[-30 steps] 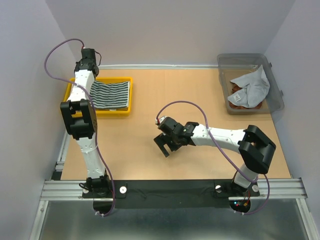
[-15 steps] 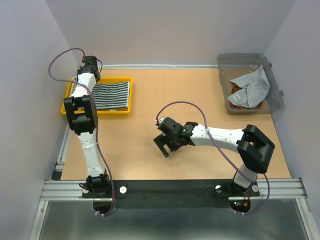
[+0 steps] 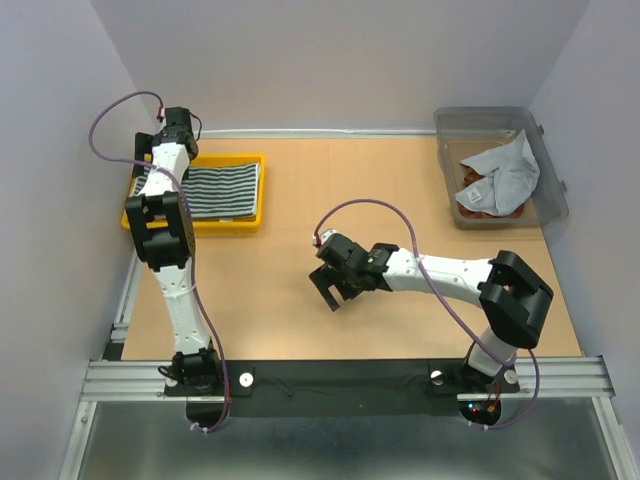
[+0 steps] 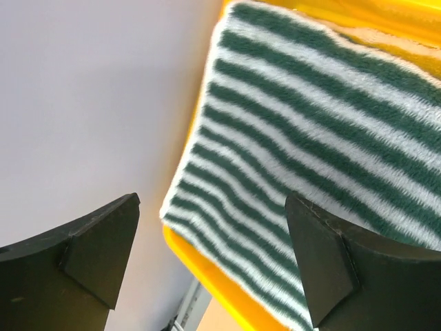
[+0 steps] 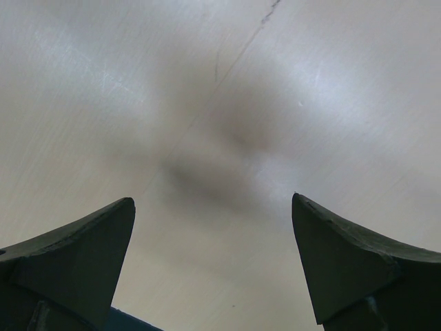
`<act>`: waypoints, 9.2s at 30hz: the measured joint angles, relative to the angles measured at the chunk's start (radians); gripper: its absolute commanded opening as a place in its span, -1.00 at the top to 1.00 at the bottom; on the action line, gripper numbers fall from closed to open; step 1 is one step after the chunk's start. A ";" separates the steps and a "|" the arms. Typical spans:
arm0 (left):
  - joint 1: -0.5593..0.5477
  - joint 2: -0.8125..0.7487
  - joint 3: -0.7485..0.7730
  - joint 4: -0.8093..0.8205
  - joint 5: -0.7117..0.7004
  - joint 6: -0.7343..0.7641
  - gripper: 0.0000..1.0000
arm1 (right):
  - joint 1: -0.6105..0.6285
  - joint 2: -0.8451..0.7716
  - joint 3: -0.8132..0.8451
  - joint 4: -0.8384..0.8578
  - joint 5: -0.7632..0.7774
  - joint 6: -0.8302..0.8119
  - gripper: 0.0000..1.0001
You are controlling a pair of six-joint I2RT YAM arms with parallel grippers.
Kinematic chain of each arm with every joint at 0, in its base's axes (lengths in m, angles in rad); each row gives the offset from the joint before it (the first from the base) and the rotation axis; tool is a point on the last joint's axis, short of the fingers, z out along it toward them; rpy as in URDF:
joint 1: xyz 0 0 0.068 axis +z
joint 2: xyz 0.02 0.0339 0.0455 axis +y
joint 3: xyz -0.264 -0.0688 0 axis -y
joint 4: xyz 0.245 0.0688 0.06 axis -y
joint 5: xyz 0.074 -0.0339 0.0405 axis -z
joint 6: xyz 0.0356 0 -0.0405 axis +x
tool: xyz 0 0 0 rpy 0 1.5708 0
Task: Fold and stack the towels
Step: Neatly place the folded towel into the bin, then grab crumpled towel, then move the towel to the center of the board, then flatten out the crumpled towel
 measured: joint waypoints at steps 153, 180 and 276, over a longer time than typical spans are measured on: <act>-0.685 -0.784 -1.286 0.445 0.563 -0.897 -0.09 | -0.032 -0.145 -0.165 0.182 -0.219 -0.203 -0.32; -0.676 -0.661 -1.245 0.608 0.573 -0.914 1.00 | -0.024 -0.050 -0.201 0.233 -0.097 -0.218 0.66; -1.001 -0.750 -0.977 0.235 0.576 -0.452 1.00 | -0.517 -0.184 -0.072 0.038 -0.270 -0.179 0.58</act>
